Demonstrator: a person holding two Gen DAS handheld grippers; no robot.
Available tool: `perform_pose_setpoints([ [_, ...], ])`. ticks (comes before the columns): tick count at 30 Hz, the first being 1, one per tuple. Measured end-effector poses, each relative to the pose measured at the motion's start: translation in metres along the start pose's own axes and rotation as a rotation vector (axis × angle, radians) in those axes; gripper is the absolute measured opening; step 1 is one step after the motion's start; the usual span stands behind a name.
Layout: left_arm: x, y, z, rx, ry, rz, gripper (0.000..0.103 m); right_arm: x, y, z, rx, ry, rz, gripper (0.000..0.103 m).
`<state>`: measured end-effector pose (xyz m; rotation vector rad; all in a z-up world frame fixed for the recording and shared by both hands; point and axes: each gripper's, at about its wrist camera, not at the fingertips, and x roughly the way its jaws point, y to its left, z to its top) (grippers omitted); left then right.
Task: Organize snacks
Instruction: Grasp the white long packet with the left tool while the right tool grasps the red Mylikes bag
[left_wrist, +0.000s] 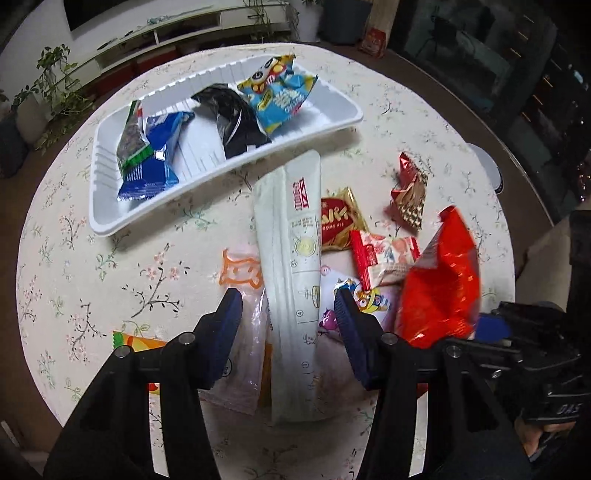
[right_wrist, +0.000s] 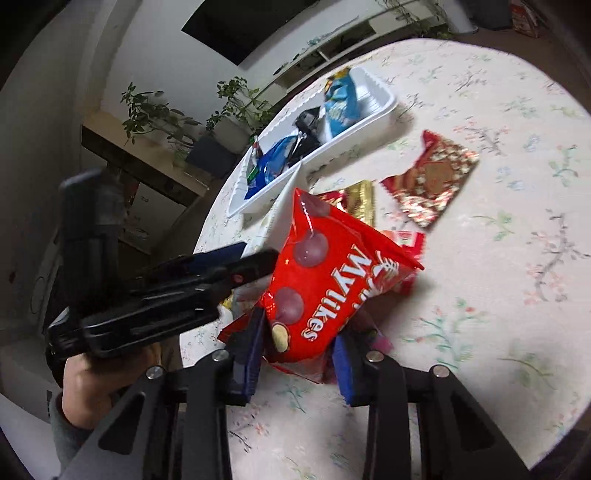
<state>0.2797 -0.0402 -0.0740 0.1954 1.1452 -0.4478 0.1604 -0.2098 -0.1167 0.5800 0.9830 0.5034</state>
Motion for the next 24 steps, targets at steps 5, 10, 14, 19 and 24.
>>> perform_pose_setpoints([
  [5, 0.004, 0.001, -0.002, 0.007, -0.011, 0.017, 0.026, -0.003, -0.009, -0.001, 0.001, -0.019, 0.015, 0.036],
  [10, 0.003, 0.001, -0.003, 0.012, -0.022, 0.014, 0.020, -0.005, -0.014, -0.003, -0.002, -0.028, 0.032, 0.036],
  [14, -0.001, 0.005, -0.007, -0.008, -0.040, -0.006, 0.019, -0.008, -0.020, -0.007, 0.002, -0.037, 0.049, 0.035],
  [19, -0.012, 0.007, -0.014, -0.025, -0.075, -0.034, 0.017, -0.013, -0.023, -0.008, -0.004, -0.054, 0.057, 0.035],
  [24, -0.024, 0.011, -0.023, -0.053, -0.110, -0.070, 0.016, -0.020, -0.021, -0.009, -0.006, -0.085, 0.092, 0.035],
])
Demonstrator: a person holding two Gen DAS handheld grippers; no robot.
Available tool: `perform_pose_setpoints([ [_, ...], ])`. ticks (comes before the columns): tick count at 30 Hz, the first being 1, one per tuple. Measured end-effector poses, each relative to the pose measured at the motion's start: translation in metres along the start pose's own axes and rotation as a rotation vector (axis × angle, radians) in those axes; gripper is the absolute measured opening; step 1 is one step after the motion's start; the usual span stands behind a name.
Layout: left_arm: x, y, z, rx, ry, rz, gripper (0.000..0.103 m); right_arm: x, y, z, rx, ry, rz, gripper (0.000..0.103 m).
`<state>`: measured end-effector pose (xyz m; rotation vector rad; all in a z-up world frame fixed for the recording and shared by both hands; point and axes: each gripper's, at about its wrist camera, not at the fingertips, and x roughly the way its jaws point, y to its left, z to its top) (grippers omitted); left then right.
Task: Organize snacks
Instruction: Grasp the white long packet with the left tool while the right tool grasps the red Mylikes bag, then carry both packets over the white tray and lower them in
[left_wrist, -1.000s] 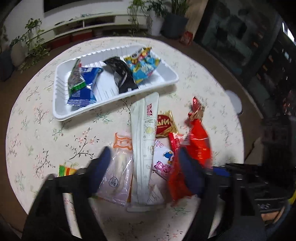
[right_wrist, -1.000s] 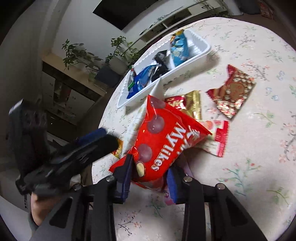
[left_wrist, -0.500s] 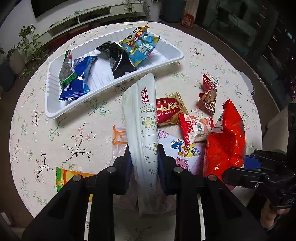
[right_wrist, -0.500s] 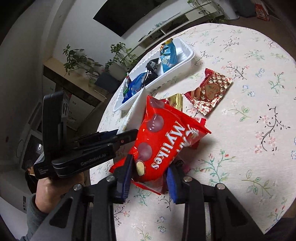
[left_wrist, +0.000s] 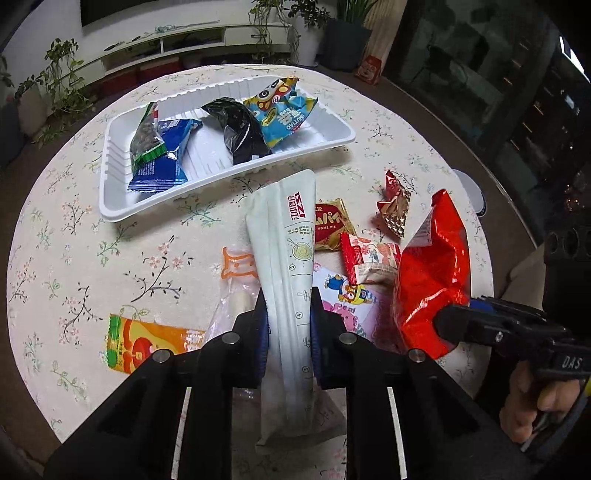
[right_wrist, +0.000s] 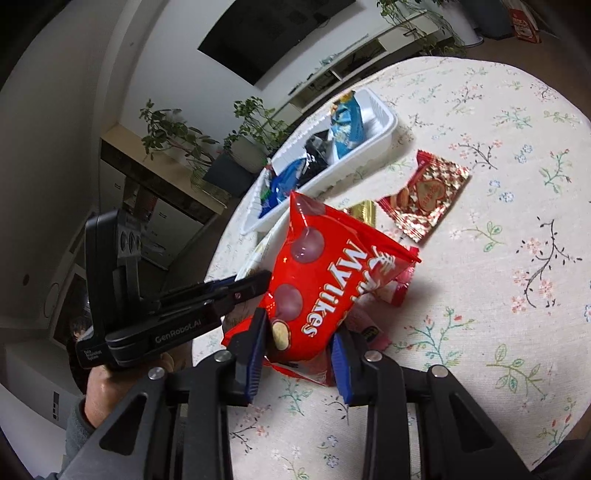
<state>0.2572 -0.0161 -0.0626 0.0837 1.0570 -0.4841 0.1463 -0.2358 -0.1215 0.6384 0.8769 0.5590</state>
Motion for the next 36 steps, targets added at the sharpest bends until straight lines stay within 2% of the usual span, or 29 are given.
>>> perform_pose_setpoints([
  [11, -0.031, 0.013, -0.027, -0.064, -0.072, -0.039, 0.016, -0.010, -0.003, -0.001, -0.001, -0.040, -0.009, 0.034],
  [17, -0.053, 0.032, -0.041, -0.156, -0.131, -0.078, 0.016, -0.019, 0.002, 0.000, -0.005, -0.056, -0.020, 0.034],
  [22, -0.075, 0.052, -0.044, -0.221, -0.194, -0.098, 0.016, -0.040, 0.006, 0.007, -0.001, -0.104, -0.027, 0.034],
  [27, -0.097, 0.067, -0.032, -0.252, -0.256, -0.109, 0.016, -0.061, 0.004, 0.020, -0.006, -0.140, -0.051, 0.034],
  [30, -0.110, 0.078, -0.015, -0.278, -0.298, -0.119, 0.016, -0.078, 0.004, 0.041, -0.033, -0.171, -0.081, 0.034],
  [36, -0.120, 0.092, 0.040, -0.291, -0.361, -0.113, 0.016, -0.090, 0.040, 0.102, -0.222, -0.186, -0.183, 0.034],
])
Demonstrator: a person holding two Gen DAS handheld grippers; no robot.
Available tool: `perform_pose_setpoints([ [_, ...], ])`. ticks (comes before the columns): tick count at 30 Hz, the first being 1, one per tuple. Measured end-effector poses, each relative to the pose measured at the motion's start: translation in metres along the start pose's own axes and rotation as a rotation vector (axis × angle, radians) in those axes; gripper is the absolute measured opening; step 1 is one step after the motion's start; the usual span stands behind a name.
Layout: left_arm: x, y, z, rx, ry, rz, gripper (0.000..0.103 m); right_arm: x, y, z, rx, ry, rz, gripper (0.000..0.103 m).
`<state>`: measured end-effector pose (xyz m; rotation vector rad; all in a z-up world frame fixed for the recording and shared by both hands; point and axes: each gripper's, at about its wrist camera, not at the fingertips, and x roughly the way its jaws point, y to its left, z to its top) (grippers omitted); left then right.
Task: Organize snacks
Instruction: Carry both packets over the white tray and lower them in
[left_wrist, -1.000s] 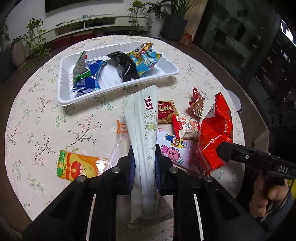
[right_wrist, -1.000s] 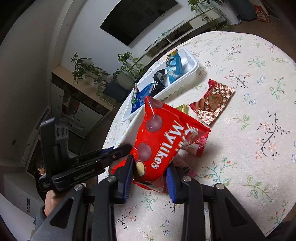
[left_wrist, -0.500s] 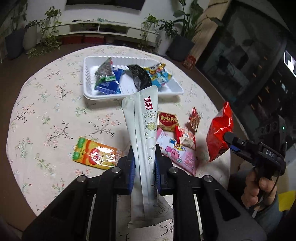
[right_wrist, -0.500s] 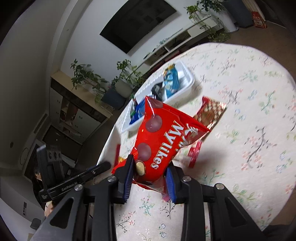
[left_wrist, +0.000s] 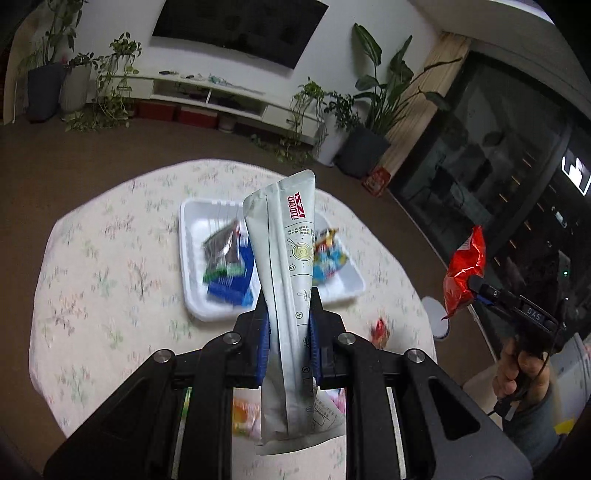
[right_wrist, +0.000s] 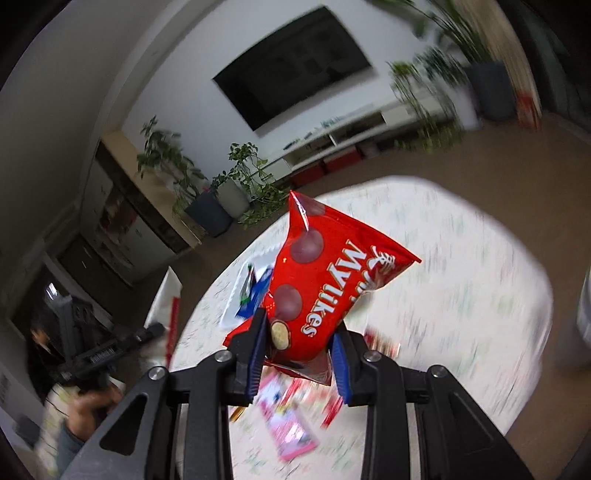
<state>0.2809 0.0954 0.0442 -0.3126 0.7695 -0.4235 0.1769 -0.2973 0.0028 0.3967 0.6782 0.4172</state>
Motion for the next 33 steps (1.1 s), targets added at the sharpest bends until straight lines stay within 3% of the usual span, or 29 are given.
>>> perform_pose_setpoints([
  [6, 0.042, -0.009, 0.042, 0.026, 0.037, 0.018, 0.016, 0.049, 0.033, 0.069, -0.152, 0.065, -0.044, 0.034],
  [9, 0.069, -0.004, 0.056, 0.012, 0.065, 0.031, 0.016, 0.093, 0.043, 0.086, -0.182, 0.157, -0.040, 0.034],
  [20, 0.164, 0.009, 0.058, 0.012, 0.157, 0.078, 0.016, 0.223, 0.043, 0.077, -0.205, 0.388, -0.080, 0.034],
  [26, 0.197, 0.019, 0.051, 0.024, 0.184, 0.105, 0.016, 0.250, 0.027, 0.070, -0.211, 0.444, -0.106, 0.034],
  [33, 0.226, 0.025, 0.049, 0.030, 0.198, 0.124, 0.016, 0.258, 0.027, 0.071, -0.224, 0.450, -0.120, 0.034],
])
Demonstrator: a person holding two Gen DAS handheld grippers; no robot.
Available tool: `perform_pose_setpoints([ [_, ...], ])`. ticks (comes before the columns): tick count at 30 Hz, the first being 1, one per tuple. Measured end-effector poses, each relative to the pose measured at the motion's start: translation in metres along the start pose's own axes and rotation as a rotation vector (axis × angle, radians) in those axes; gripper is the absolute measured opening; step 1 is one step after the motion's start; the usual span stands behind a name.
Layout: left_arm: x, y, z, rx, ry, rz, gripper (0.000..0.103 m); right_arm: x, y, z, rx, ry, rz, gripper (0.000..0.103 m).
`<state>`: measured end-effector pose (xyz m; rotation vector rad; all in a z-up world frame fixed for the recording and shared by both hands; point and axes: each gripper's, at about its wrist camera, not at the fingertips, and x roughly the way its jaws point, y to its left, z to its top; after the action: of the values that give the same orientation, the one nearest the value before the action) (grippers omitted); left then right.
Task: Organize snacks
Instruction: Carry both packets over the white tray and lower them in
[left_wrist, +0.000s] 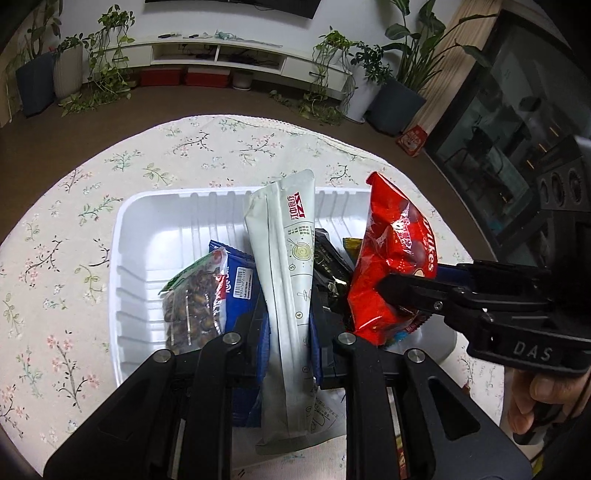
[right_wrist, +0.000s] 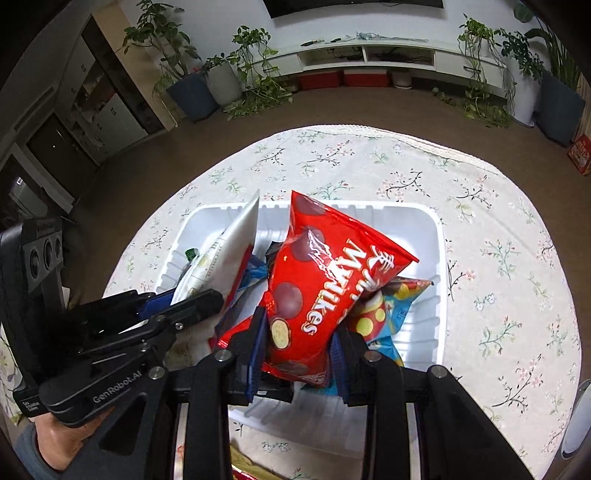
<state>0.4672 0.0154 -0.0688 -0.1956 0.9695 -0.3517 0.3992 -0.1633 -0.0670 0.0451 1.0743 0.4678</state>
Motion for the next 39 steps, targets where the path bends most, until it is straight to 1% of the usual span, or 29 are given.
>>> perform_pose_setpoints([
  [5, 0.018, 0.001, 0.001, -0.009, -0.001, 0.016, 0.016, 0.006, 0.011, 0.004, -0.031, 0.005, -0.010, 0.035],
  [9, 0.025, 0.009, 0.004, -0.029, -0.007, 0.021, 0.017, 0.008, 0.009, 0.001, -0.017, 0.001, -0.016, 0.037],
  [13, 0.029, 0.011, 0.004, -0.040, -0.015, 0.015, 0.019, 0.010, 0.008, 0.003, -0.012, -0.001, -0.028, 0.041],
  [14, 0.028, 0.013, 0.003, -0.043, -0.017, 0.011, 0.019, 0.010, 0.007, 0.004, -0.006, -0.001, -0.032, 0.045],
  [16, 0.029, 0.015, 0.003, -0.048, -0.021, 0.009, 0.021, 0.011, 0.006, 0.005, 0.006, -0.002, -0.034, 0.048],
  [18, 0.024, 0.015, 0.003, -0.060, -0.032, 0.004, 0.030, 0.011, 0.003, 0.006, 0.014, -0.003, -0.032, 0.053],
  [19, 0.023, 0.016, 0.003, -0.067, -0.043, -0.010, 0.035, 0.011, 0.003, 0.006, 0.017, -0.006, -0.035, 0.059],
  [20, 0.019, 0.017, 0.002, -0.071, -0.060, -0.006, 0.046, 0.011, 0.002, 0.006, 0.018, -0.008, -0.037, 0.064],
  [21, 0.014, 0.018, 0.001, -0.076, -0.072, 0.005, 0.050, 0.011, 0.002, 0.006, 0.022, -0.010, -0.038, 0.065],
  [23, 0.008, 0.021, -0.001, -0.084, -0.077, -0.010, 0.051, 0.010, 0.001, 0.007, 0.031, -0.015, -0.031, 0.066],
  [25, 0.003, 0.019, -0.001, -0.078, -0.080, 0.000, 0.053, 0.007, 0.000, 0.007, 0.042, -0.026, -0.025, 0.068],
  [28, -0.003, 0.020, -0.001, -0.085, -0.090, -0.005, 0.059, 0.004, -0.001, 0.007, 0.042, -0.037, -0.030, 0.068],
  [31, -0.014, 0.021, -0.003, -0.097, -0.105, -0.012, 0.077, -0.004, -0.002, 0.005, 0.049, -0.059, -0.018, 0.070],
  [32, -0.020, 0.021, -0.005, -0.100, -0.110, -0.020, 0.089, -0.007, -0.002, 0.005, 0.053, -0.069, -0.012, 0.072],
  [33, -0.026, 0.019, -0.007, -0.096, -0.117, -0.022, 0.098, -0.012, -0.003, 0.004, 0.061, -0.087, -0.001, 0.073],
  [35, -0.042, 0.017, -0.013, -0.076, -0.141, -0.011, 0.100, -0.025, -0.008, 0.003, 0.086, -0.135, 0.042, 0.081],
  [36, -0.050, 0.014, -0.016, -0.071, -0.148, -0.003, 0.101, -0.032, -0.010, 0.002, 0.101, -0.158, 0.062, 0.084],
  [37, -0.057, 0.014, -0.019, -0.060, -0.153, 0.015, 0.103, -0.040, -0.013, 0.000, 0.122, -0.188, 0.086, 0.088],
  [39, -0.070, 0.010, -0.026, -0.028, -0.161, 0.049, 0.103, -0.053, -0.017, -0.004, 0.147, -0.231, 0.122, 0.092],
])
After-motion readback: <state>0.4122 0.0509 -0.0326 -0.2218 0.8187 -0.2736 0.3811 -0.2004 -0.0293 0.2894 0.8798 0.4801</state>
